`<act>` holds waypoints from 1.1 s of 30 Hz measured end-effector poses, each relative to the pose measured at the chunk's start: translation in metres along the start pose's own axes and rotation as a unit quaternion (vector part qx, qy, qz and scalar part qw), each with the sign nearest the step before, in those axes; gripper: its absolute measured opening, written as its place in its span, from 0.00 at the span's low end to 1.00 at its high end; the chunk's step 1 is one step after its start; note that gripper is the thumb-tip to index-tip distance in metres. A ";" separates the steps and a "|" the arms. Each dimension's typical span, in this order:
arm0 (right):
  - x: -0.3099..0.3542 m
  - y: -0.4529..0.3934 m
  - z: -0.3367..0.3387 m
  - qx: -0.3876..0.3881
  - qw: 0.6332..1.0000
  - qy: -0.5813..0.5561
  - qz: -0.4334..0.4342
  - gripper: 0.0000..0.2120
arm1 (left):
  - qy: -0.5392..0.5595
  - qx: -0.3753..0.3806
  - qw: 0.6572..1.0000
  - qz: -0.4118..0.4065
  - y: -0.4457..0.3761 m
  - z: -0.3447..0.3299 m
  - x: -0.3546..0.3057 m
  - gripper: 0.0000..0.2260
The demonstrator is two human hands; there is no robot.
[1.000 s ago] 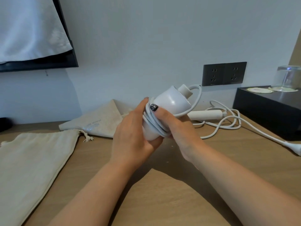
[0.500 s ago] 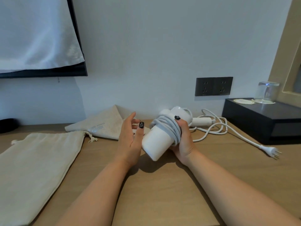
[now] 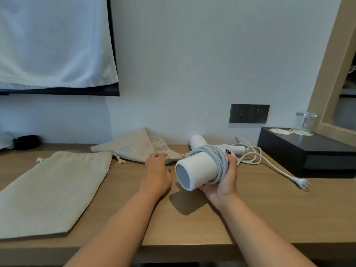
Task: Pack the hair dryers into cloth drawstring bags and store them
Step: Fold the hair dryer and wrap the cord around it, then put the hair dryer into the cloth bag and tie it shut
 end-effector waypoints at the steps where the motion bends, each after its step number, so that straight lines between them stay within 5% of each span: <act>1: 0.000 -0.001 0.003 -0.001 1.000 -0.015 0.000 0.27 | -0.050 -0.002 0.999 -0.022 -0.005 -0.002 -0.003 0.22; 6: 0.004 -0.009 0.017 -0.037 0.994 -0.107 0.008 0.25 | -0.114 0.041 0.992 -0.022 -0.046 -0.011 0.010 0.23; 9: 0.005 -0.016 0.028 -0.060 0.985 -0.162 0.017 0.26 | -0.143 0.071 0.987 0.023 -0.067 -0.016 0.025 0.14; 11: 0.006 -0.019 0.032 -0.072 0.981 -0.179 0.017 0.27 | -0.115 0.037 0.993 0.009 -0.071 -0.011 0.022 0.05; 14: 0.006 -0.020 0.033 -0.080 0.976 -0.202 0.015 0.29 | 0.031 -0.055 0.998 -0.028 -0.056 0.007 0.012 0.05; 22: 0.008 -0.011 0.025 -0.075 0.975 -0.207 0.005 0.28 | 0.265 -0.246 0.932 -0.011 -0.001 0.092 -0.024 0.14; 30: 0.009 0.004 0.019 -0.073 0.981 -0.177 -0.012 0.30 | 0.104 -0.223 0.958 -0.148 -0.023 0.225 -0.111 0.15; 33: 0.010 0.007 0.016 -0.075 0.982 -0.172 -0.015 0.30 | -0.037 -0.255 0.932 -0.257 -0.016 0.233 -0.154 0.13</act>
Point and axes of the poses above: each hand's wrist, its own y-axis away from the middle knuckle, its own z-axis out of the back of the hand, x = y × z, the point moved 6 cm from there along -y, towards the middle knuckle, and after that the axes turned 14 degrees about x, right-handed, at the moved point
